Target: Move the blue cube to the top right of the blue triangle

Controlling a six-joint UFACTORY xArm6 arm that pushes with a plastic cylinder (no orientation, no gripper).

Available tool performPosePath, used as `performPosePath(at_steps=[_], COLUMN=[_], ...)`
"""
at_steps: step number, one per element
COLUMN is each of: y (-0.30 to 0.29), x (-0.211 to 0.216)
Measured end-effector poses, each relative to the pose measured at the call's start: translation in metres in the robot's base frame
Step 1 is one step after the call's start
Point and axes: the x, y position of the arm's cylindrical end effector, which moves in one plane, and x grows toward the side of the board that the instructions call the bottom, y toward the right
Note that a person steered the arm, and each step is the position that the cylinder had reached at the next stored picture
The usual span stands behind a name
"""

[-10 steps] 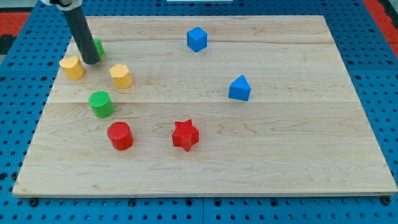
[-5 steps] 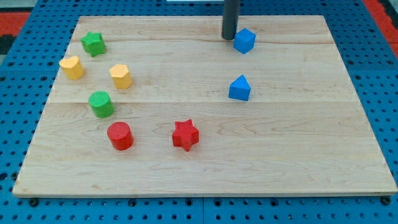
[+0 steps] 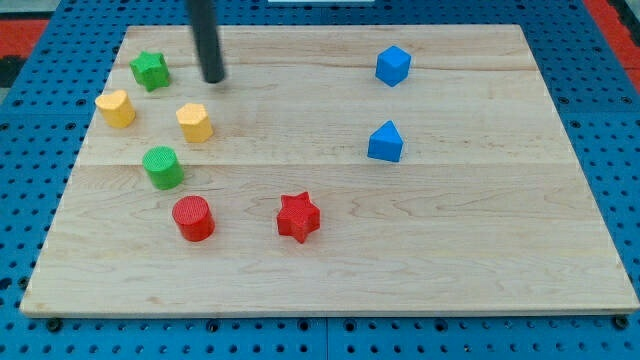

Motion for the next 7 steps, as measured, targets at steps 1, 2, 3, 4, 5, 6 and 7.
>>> performPosePath(at_steps=[1, 2, 3, 4, 5, 6, 7], y=[-0.007, -0.017, -0.041, -0.061, -0.127, -0.112, -0.076], x=[0.018, 0.043, 0.076, 0.113, 0.105, 0.067, 0.035])
